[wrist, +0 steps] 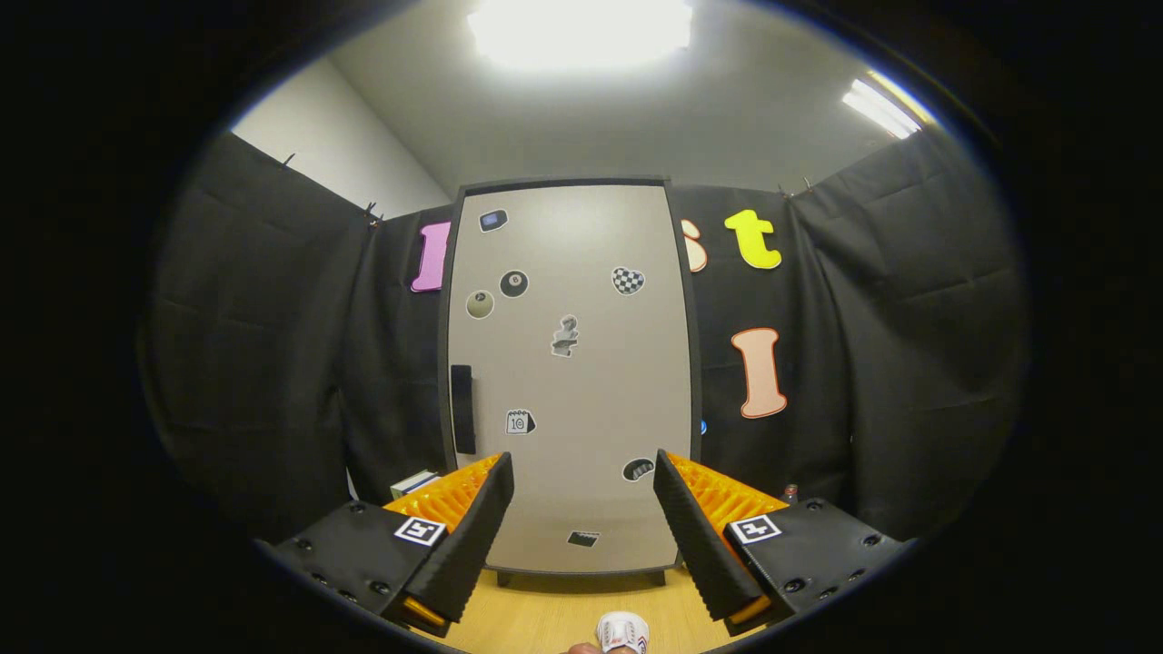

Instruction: Open the shoe cabinet door, grab the shoes and put them into the shoe cabinet, then close the shoe cabinet door.

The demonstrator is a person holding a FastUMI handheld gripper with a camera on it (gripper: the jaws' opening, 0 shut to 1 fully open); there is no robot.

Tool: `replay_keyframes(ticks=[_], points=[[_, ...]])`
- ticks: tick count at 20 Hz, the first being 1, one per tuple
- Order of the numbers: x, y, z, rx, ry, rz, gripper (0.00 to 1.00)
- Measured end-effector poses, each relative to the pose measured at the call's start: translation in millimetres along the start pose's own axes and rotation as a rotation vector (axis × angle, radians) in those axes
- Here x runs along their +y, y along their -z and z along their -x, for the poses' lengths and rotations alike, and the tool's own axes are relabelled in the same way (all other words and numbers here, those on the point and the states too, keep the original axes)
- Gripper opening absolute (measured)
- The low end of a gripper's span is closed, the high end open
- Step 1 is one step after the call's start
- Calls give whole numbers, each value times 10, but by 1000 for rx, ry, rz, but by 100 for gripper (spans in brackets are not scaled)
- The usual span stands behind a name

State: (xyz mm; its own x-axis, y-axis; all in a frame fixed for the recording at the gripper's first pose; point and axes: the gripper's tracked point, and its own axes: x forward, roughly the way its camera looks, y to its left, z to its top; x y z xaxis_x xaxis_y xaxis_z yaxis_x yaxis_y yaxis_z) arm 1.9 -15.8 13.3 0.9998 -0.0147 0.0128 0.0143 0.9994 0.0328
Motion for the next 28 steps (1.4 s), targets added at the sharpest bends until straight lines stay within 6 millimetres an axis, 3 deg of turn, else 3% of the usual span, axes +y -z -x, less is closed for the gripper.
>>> replay_keyframes(ticks=[8, 17, 24, 28], points=[[221, 17, -553, 37, -18, 9, 97], [900, -17, -1370, 60, -114, -24, 98], [1380, 76, -1780, 83, -167, 9, 97], [1528, 140, -2021, 90, -150, 54, 98]])
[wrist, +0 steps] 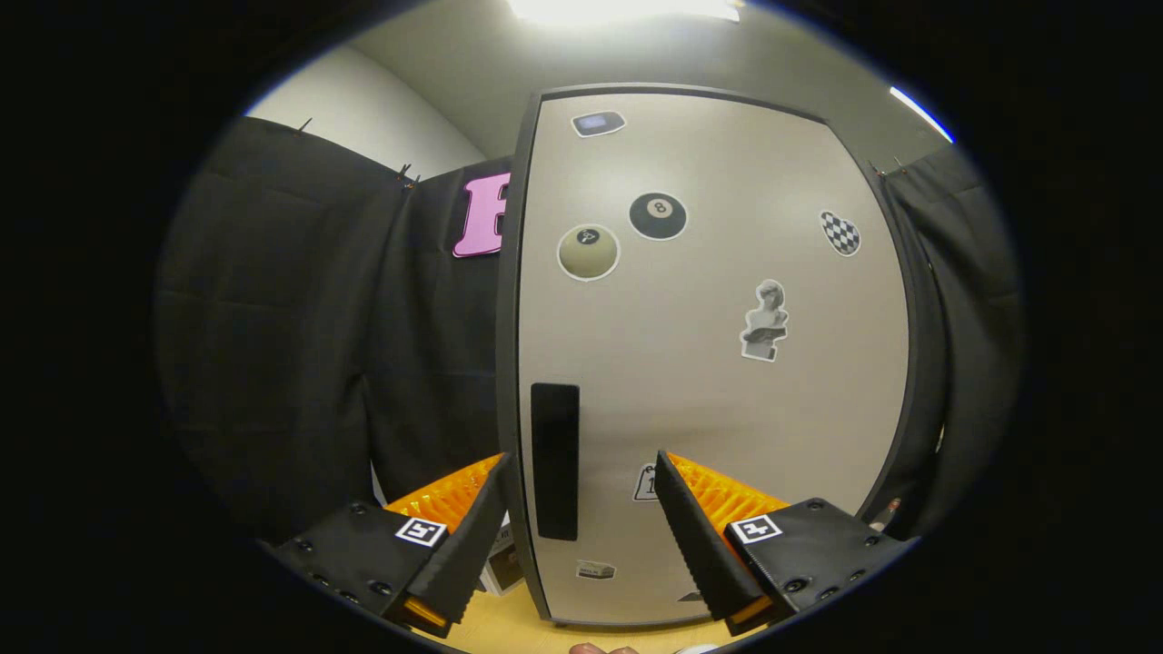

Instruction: Open the shoe cabinet door, grab the shoes and put them into the shoe cabinet, then close the shoe cabinet door.

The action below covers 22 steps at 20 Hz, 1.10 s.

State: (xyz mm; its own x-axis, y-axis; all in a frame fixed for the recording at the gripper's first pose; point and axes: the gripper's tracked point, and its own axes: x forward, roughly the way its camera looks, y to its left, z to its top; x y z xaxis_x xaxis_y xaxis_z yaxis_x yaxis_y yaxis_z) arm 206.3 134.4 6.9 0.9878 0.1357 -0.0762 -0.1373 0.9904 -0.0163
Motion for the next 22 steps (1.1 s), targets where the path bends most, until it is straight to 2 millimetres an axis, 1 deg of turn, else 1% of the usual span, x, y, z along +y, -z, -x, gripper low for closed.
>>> replay_keyframes(ticks=[2, 7, 9, 11, 13, 14, 15, 18, 20, 22], points=[[34, 56, -128, 22, 14, 18, 98], [88, 250, -327, 83, 50, 62, 97], [105, 299, -372, 100, 68, 66, 87], [69, 309, -431, 102, 93, 62, 77], [31, 310, -444, 109, 114, 38, 66], [83, 296, -450, 106, 102, 27, 61], [137, 307, -477, 106, 88, 24, 61], [128, 315, -451, 110, 117, 19, 39], [123, 314, -457, 118, 129, -20, 33], [123, 305, -456, 115, 139, -6, 28]])
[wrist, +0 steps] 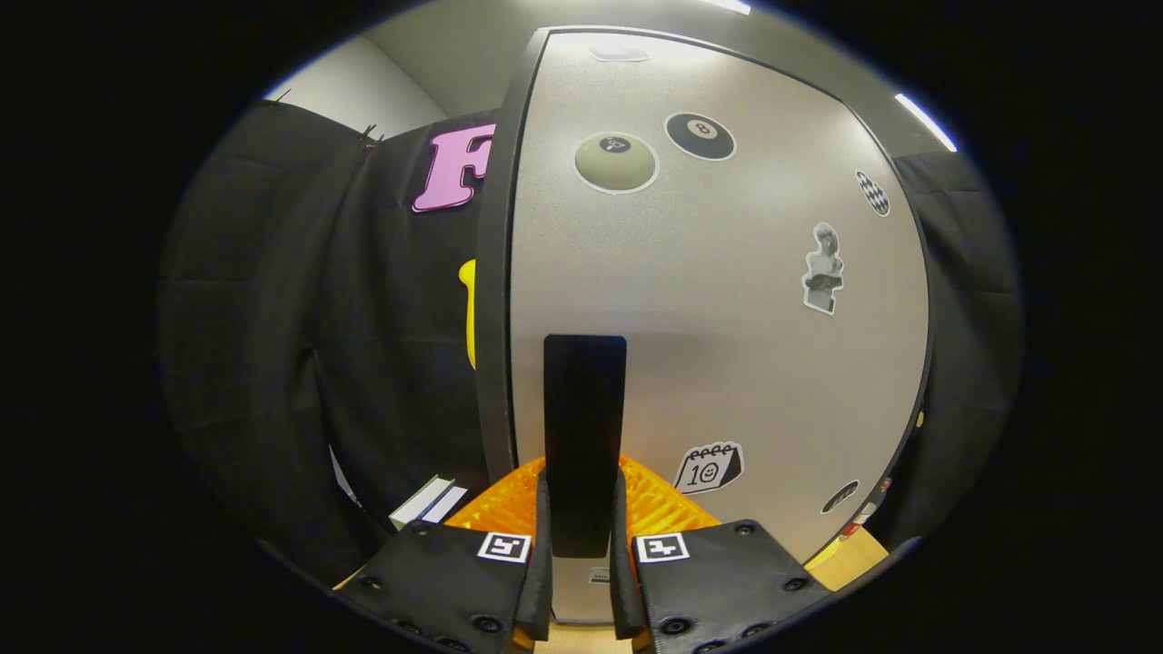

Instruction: Open the shoe cabinet door, grab the shoes and put them into the shoe cabinet, then close the shoe cabinet door.

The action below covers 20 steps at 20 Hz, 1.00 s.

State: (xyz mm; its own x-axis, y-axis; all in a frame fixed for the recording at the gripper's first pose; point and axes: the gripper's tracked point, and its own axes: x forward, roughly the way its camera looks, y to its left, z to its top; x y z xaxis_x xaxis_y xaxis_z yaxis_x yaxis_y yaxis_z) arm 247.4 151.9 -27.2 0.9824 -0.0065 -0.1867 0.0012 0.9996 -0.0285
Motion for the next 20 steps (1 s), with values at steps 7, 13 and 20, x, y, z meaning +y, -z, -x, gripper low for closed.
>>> replay_keyframes(ticks=[7, 13, 20], points=[[15, 27, 18, 20, -31, 3, 8], [14, 33, 225, 30, -61, -3, 8], [-52, 60, 645, 6, -140, 9, 8]])
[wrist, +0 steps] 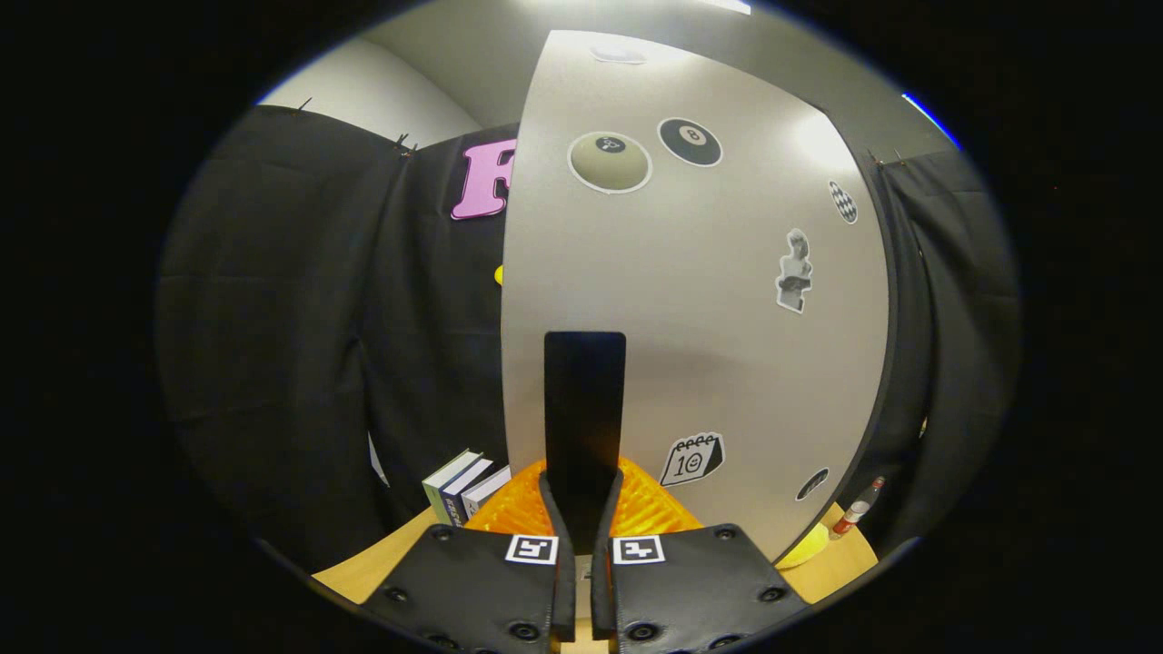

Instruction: Open the shoe cabinet door, grab the shoes and put them into the shoe cabinet, then close the shoe cabinet door.

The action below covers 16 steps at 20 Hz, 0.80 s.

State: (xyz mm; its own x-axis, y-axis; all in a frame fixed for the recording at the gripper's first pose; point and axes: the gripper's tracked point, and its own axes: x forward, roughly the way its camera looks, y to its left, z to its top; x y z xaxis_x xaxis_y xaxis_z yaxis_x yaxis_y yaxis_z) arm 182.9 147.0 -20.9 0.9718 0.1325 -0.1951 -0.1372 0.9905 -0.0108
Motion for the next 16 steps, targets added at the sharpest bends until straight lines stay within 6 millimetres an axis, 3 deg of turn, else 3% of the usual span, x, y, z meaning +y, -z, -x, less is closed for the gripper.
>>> replay_keyframes(ticks=[16], points=[[-452, 90, 756, 12, -54, 25, 8]])
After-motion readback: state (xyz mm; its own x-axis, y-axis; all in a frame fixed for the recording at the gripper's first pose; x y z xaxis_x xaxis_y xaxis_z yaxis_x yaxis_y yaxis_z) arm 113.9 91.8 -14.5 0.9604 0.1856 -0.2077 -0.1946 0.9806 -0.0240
